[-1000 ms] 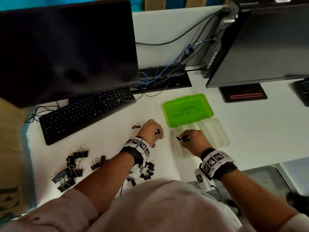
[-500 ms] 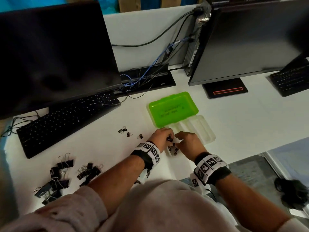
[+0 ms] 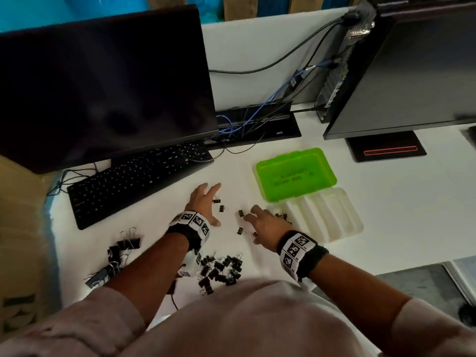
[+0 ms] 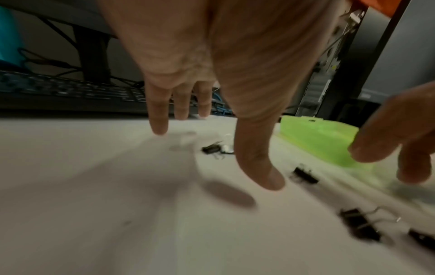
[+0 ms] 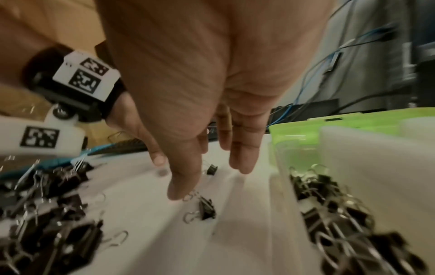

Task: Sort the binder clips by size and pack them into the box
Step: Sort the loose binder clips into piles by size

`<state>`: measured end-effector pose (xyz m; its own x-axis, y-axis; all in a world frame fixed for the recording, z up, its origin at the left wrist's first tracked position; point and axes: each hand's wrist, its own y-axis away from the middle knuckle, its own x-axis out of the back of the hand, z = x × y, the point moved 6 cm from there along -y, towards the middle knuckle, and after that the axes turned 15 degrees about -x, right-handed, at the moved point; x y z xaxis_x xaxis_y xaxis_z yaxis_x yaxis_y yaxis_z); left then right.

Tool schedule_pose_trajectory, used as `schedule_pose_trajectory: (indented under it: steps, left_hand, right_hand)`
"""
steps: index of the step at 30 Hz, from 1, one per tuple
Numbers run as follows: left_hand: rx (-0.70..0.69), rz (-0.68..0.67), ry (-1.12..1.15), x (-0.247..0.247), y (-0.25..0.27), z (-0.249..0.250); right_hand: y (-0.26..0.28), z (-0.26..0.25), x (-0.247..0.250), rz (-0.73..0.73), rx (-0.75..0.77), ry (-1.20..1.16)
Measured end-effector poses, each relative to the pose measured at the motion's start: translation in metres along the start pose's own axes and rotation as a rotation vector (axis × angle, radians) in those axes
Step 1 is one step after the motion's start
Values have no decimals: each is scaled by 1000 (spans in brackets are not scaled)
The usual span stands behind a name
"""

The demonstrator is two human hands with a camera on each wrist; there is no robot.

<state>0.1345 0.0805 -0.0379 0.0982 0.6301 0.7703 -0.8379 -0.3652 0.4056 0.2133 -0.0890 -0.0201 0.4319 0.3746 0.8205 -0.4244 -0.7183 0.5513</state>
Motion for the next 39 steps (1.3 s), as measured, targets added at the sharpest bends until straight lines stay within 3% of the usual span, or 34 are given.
schedule_pose_trajectory:
  steps: [3, 7, 11, 15, 20, 25, 32, 36, 39]
  left_hand:
    - [15, -118, -32, -12, 6, -13]
    - [-109, -152, -76, -32, 6, 4]
    - [-229, -106, -15, -44, 1, 22]
    - [-219, 21, 106, -41, -5, 20]
    - [-216, 15, -60, -30, -5, 3]
    - [-291, 122, -208, -12, -3, 0]
    - [-213, 44, 49, -27, -4, -5]
    - [-267, 126, -58, -30, -3, -10]
    - [-316, 34, 2, -41, -2, -6]
  right_hand:
    - [-14, -5, -5, -3, -57, 140]
    - [-26, -12, -14, -50, -39, -28]
    - [-34, -21, -14, 30, 0, -136]
    - [-39, -26, -9, 14, -27, -129]
    - [-44, -33, -10, 7, -89, -121]
    - [-38, -42, -14, 3, -30, 17]
    - [-32, -41, -13, -12, 18, 96]
    - [-26, -26, -6, -20, -29, 37]
    - [-18, -18, -6, -34, -63, 31]
